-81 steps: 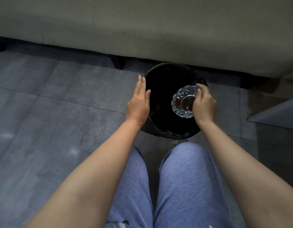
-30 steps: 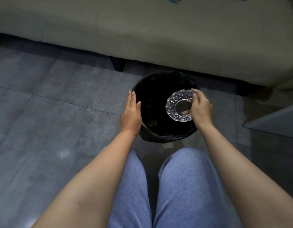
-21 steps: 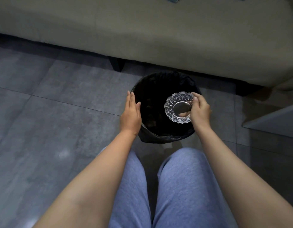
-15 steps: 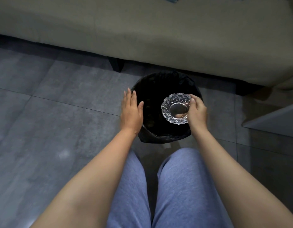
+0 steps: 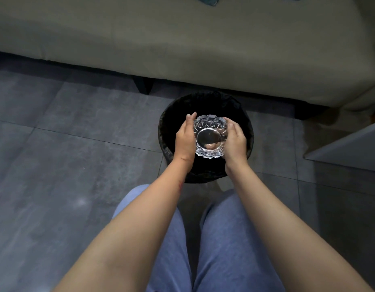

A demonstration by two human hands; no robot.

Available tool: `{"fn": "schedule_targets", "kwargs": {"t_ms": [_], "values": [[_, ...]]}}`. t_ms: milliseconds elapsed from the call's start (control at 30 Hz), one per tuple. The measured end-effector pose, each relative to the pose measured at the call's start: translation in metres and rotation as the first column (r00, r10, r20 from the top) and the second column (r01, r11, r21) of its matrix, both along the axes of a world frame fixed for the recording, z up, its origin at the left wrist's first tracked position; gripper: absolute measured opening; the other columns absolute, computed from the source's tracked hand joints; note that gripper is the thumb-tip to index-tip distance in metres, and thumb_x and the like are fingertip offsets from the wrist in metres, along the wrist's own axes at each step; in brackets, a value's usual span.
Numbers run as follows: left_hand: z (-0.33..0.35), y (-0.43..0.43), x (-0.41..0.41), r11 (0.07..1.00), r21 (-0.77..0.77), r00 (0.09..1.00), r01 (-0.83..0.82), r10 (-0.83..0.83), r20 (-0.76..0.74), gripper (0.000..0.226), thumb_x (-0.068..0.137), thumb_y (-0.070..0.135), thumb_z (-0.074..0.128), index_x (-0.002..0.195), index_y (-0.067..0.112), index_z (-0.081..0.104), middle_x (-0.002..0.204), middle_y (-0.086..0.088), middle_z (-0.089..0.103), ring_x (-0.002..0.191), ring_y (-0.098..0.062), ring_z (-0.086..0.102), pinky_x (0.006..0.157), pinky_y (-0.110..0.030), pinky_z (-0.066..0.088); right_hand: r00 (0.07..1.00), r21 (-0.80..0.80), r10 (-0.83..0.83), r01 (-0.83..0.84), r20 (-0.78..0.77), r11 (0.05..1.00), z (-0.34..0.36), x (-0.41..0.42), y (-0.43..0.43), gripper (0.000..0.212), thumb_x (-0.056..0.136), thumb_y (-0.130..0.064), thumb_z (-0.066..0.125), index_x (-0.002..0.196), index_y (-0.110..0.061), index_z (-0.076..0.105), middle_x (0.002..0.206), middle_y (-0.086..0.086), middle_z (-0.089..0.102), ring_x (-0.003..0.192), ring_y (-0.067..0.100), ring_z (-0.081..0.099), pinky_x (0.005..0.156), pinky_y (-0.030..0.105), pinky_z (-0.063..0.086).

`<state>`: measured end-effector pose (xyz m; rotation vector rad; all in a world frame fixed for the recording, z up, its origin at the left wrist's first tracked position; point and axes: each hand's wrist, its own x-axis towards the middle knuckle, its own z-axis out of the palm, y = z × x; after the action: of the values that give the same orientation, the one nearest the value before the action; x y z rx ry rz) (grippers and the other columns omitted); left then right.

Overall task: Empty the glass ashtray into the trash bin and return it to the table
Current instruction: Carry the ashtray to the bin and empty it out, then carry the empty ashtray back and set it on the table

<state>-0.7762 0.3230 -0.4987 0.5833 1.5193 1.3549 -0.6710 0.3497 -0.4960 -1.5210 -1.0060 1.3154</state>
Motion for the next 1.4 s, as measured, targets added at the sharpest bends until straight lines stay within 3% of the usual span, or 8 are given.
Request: {"fn": "schedule_targets", "kwargs": {"t_ms": [67,167,300,433,733,1133,1233,1400], "values": [[0.0,0.0,0.001,0.998,-0.003,0.992,-0.067,0.067,0.107,0.049,0.103,0.044,0.033,0.131,0.014,0.06,0.124,-0.007,0.068,0.116,-0.019,0.064,0.106,-0.041,0.047,1.0,-0.022,0.009,-0.009,-0.024,1.0,-0.002,-0.003,-0.002,0.036,0.104,-0.029,0.038,0.127,-0.014,0.062,0.123,0.003,0.067,0.108,0.019,0.067,0.088,0.03,0.056],[-0.004,0.001,0.001,0.993,-0.019,0.98,-0.114,0.116,0.161,0.048,0.104,0.04,0.033,0.125,0.009,0.063,0.116,-0.012,0.072,0.11,-0.025,0.068,0.103,-0.045,0.05,0.99,-0.069,0.013,-0.024,-0.143,0.997,-0.001,-0.006,-0.003,0.04,0.105,-0.031,0.036,0.136,-0.015,0.054,0.132,0.006,0.06,0.089,0.014,0.071,0.067,0.024,0.059],[-0.003,0.003,0.004,0.99,-0.041,0.977,-0.132,0.137,0.163,0.05,0.104,0.041,0.031,0.125,0.008,0.063,0.115,-0.011,0.072,0.108,-0.024,0.068,0.101,-0.043,0.051,0.986,0.001,-0.008,0.008,-0.169,1.0,0.002,-0.006,-0.003,0.039,0.106,-0.025,0.033,0.136,-0.013,0.055,0.141,0.005,0.056,0.125,0.015,0.056,0.088,0.023,0.054],[0.025,0.006,0.01,0.988,-0.053,0.971,-0.146,0.153,0.185,0.049,0.104,0.04,0.031,0.124,0.007,0.063,0.114,-0.012,0.072,0.109,-0.026,0.068,0.101,-0.043,0.051,0.975,-0.013,-0.076,0.075,-0.209,0.997,0.023,-0.004,-0.001,0.034,0.105,-0.022,0.034,0.122,-0.016,0.063,0.134,0.006,0.062,0.126,0.02,0.058,0.091,0.026,0.052],[0.197,-0.006,0.033,0.99,-0.059,0.975,-0.13,0.138,0.174,0.046,0.097,0.046,0.038,0.114,0.017,0.07,0.118,-0.012,0.071,0.113,-0.028,0.066,0.104,-0.051,0.047,0.951,-0.079,-0.176,0.161,-0.255,0.984,0.189,0.016,-0.017,0.031,0.104,-0.018,0.037,0.119,-0.014,0.064,0.124,0.002,0.064,0.126,0.023,0.058,0.091,0.028,0.052],[0.455,-0.033,0.084,0.999,-0.029,0.983,0.015,-0.01,0.185,0.045,0.102,0.04,0.034,0.117,0.013,0.068,0.118,-0.016,0.07,0.112,-0.031,0.066,0.104,-0.051,0.047,0.946,-0.053,-0.258,0.252,-0.197,0.966,0.44,0.073,-0.054,0.037,0.104,-0.019,0.037,0.132,-0.01,0.059,0.136,0.002,0.061,0.129,0.015,0.055,0.114,0.042,0.041],[0.497,-0.044,0.099,0.998,-0.009,0.983,0.055,-0.052,0.175,0.041,0.1,0.041,0.036,0.11,0.019,0.07,0.119,-0.014,0.069,0.113,-0.03,0.065,0.105,-0.051,0.046,0.933,-0.034,-0.283,0.282,-0.221,0.959,0.484,0.089,-0.068,0.036,0.104,-0.019,0.038,0.133,-0.011,0.058,0.135,0.001,0.061,0.129,0.016,0.055,0.11,0.037,0.045],[0.535,-0.06,0.128,0.993,0.031,0.981,0.114,-0.117,0.154,0.035,0.103,0.032,0.034,0.103,0.014,0.064,0.103,-0.013,0.067,0.097,-0.026,0.064,0.103,-0.051,0.046,0.907,-0.009,-0.335,0.344,-0.256,0.939,0.532,0.119,-0.09,0.037,0.104,-0.017,0.038,0.134,-0.01,0.057,0.137,0.002,0.059,0.129,0.014,0.054,0.075,0.008,0.052]]}}
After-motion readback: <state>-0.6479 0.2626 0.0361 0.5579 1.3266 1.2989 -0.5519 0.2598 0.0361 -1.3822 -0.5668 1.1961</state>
